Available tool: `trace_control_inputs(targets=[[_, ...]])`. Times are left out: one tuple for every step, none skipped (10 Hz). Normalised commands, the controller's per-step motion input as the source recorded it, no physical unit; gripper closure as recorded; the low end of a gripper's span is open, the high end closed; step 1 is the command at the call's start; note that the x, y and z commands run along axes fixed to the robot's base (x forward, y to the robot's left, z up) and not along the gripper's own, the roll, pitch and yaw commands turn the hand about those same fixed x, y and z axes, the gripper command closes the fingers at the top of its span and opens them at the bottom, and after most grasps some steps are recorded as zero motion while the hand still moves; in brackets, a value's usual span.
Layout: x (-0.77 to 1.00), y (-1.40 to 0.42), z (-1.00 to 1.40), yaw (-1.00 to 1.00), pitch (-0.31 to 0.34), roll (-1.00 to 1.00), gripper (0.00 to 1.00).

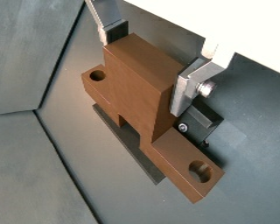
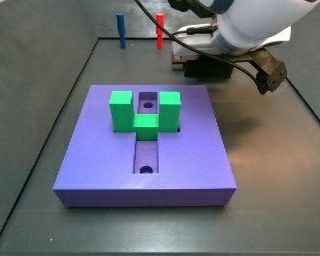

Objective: Pick up the brown object. Move up. Place the brown object on the fixture. Regrasp the brown object. Move to above the board. Insert the brown object.
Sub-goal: Regrasp the brown object, then move to above the board.

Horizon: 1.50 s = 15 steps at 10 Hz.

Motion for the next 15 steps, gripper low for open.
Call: trace_control_inputs(targets=[[0.0, 0.0, 0.0, 0.0, 0.0, 0.0, 1.0], [0.0, 0.0, 0.0, 0.0, 0.0, 0.0, 1.0], [0.0, 0.0, 0.0, 0.0, 0.0, 0.0, 1.0], [0.0, 0.0, 0.0, 0.0, 0.0, 0.0, 1.0], [0.0, 0.0, 0.0, 0.0, 0.0, 0.0, 1.0], [0.0, 0.0, 0.0, 0.0, 0.0, 0.0, 1.0], [0.0, 0.0, 0.0, 0.0, 0.0, 0.0, 1.0], [0.0, 0.0, 0.0, 0.0, 0.0, 0.0, 1.0], [0.0, 0.0, 0.0, 0.0, 0.0, 0.0, 1.0], [0.0, 0.0, 0.0, 0.0, 0.0, 0.0, 1.0], [0.0, 0.0, 0.0, 0.0, 0.0, 0.0, 1.0], [0.0, 0.0, 0.0, 0.0, 0.0, 0.0, 1.0], [0.0, 0.0, 0.0, 0.0, 0.0, 0.0, 1.0], [0.0, 0.0, 1.4, 0.0, 0.0, 0.0, 1.0], [-0.02, -0.01, 1.4, -0.05, 0.015, -0.03, 1.0]])
